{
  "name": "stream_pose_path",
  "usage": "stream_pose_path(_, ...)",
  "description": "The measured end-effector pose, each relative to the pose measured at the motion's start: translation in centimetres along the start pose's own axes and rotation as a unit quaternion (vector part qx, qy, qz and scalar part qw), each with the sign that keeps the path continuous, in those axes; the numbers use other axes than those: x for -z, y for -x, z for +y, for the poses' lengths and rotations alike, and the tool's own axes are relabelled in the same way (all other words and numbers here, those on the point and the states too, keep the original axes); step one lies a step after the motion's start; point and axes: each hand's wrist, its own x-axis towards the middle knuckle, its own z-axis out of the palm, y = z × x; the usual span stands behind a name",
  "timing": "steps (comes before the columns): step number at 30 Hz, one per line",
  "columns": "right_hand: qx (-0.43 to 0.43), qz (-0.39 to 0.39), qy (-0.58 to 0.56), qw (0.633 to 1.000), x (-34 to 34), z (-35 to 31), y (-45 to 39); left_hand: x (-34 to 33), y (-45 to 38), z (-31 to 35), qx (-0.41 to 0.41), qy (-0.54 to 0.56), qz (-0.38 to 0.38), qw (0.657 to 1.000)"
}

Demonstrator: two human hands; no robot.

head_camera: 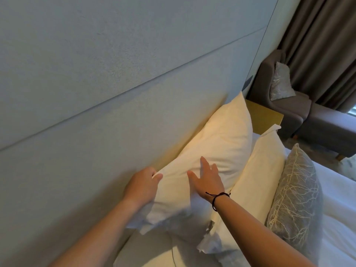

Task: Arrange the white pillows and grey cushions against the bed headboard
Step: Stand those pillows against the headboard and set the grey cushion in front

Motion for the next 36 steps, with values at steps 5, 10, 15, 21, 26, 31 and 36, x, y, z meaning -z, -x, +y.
stream_pose_path(5, 0.101, -0.033, 0.119, 0.987, -0.4, -0.1, -0.2, 1.3, 0.8, -0.2, -0.057, -0.283, 0.040, 0.957)
stream_pose_path(10, 0.098, -0.066, 0.113, 0.987, -0.7, 1.5, 0.3, 0.1, 0.9, -0.7, -0.048, -0.294, -0.014, 0.954)
stream_pose_path(15, 0.060, -0.053, -0.034, 0.996, 0.8, 2.1, -0.6, -1.9, -1.4, -0.4, -0.045, -0.089, -0.091, 0.991)
stream_pose_path(21, -0.012, 0.047, -0.216, 0.975, 3.8, 4.1, -2.1, -4.7, -7.9, 4.4, -0.014, 0.053, -0.148, 0.987)
stream_pose_path(26, -0.064, 0.088, -0.242, 0.964, 5.6, 7.5, -4.2, -7.9, -13.7, 10.0, -0.017, 0.129, -0.159, 0.979)
stream_pose_path(31, -0.091, 0.125, -0.250, 0.956, 6.9, 10.1, -8.7, -11.9, -19.6, 14.9, -0.086, 0.112, -0.168, 0.976)
stream_pose_path(36, -0.088, 0.138, -0.263, 0.951, 8.0, 12.0, -14.6, -13.4, -25.1, 19.6, -0.149, -0.008, -0.128, 0.980)
